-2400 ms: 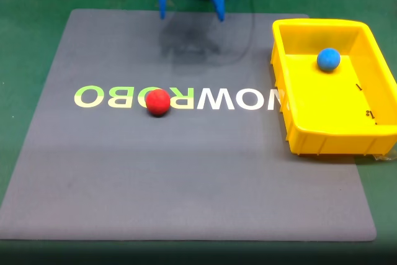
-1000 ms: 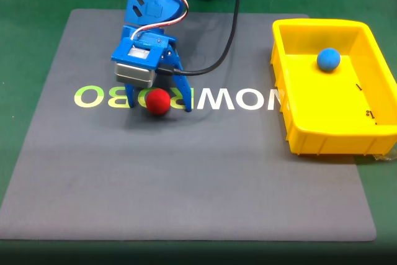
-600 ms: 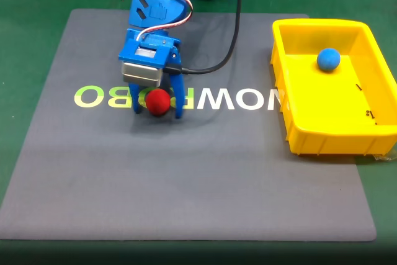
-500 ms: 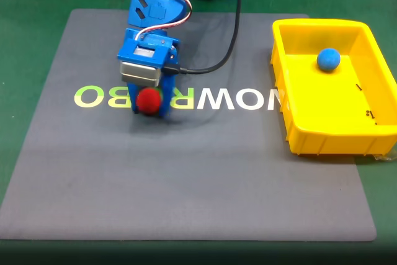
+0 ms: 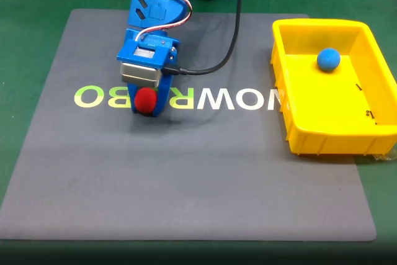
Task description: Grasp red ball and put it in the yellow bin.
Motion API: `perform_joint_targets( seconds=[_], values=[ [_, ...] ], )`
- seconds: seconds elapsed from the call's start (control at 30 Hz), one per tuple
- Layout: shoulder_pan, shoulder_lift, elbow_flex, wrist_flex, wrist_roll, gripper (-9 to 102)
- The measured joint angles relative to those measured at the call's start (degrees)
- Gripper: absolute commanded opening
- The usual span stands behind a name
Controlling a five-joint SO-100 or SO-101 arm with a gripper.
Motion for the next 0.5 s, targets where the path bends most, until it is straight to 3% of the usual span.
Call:
perform_joint_targets(
  seconds=[0.27, 0.5],
  values=[
    [-1.7, 11.9, 0.6, 1.5, 1.5, 0],
    [-8.8, 27.8, 9.6, 1.5, 3.2, 0]
  ],
)
